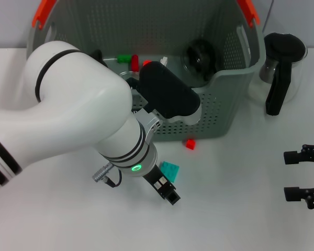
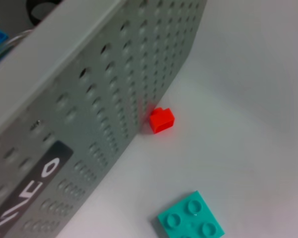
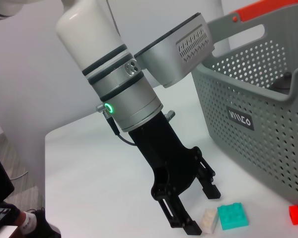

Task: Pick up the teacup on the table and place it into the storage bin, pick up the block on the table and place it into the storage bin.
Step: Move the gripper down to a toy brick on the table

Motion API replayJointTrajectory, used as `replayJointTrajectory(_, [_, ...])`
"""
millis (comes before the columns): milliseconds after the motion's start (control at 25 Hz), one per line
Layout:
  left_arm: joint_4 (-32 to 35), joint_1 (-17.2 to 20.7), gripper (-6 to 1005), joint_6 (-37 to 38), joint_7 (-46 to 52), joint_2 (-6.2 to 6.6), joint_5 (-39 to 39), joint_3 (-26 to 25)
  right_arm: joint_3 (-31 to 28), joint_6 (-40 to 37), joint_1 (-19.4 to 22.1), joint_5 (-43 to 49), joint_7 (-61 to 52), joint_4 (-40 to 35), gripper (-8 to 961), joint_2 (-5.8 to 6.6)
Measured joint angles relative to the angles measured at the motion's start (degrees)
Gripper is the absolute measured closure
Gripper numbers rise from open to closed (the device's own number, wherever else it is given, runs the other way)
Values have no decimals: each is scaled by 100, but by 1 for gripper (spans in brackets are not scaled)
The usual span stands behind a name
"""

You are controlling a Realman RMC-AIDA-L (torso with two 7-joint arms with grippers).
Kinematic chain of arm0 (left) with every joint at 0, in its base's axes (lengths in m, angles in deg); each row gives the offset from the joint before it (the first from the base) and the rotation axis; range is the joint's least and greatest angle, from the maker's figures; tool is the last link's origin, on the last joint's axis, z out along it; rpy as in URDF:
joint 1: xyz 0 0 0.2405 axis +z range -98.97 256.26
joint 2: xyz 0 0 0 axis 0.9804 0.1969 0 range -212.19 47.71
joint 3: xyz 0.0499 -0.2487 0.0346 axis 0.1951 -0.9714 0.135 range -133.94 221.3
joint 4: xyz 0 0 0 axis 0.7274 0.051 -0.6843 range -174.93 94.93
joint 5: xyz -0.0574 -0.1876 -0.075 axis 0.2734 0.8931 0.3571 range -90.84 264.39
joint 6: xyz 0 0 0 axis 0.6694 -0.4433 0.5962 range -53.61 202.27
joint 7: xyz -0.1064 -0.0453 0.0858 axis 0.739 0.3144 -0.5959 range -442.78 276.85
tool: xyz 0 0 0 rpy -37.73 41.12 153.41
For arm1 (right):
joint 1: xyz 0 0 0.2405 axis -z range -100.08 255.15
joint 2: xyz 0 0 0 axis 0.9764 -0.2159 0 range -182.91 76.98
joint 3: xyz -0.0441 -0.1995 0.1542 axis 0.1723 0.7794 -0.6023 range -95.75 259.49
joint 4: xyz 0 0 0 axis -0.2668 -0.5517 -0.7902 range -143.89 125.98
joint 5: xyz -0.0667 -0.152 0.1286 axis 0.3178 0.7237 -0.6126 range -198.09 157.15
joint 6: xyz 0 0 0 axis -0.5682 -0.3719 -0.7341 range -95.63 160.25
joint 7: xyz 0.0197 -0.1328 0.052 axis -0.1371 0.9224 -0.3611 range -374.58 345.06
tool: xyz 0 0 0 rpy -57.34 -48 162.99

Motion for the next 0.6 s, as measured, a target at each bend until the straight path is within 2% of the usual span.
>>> replayJointTrajectory(360, [-83, -3, 199, -83, 1, 0, 37, 10, -9, 1, 18, 6, 0, 0, 12, 2])
replayJointTrajectory(600, [-141, -3, 239, -147, 1, 0, 45, 48, -9, 8, 21, 7, 0, 0, 12, -5])
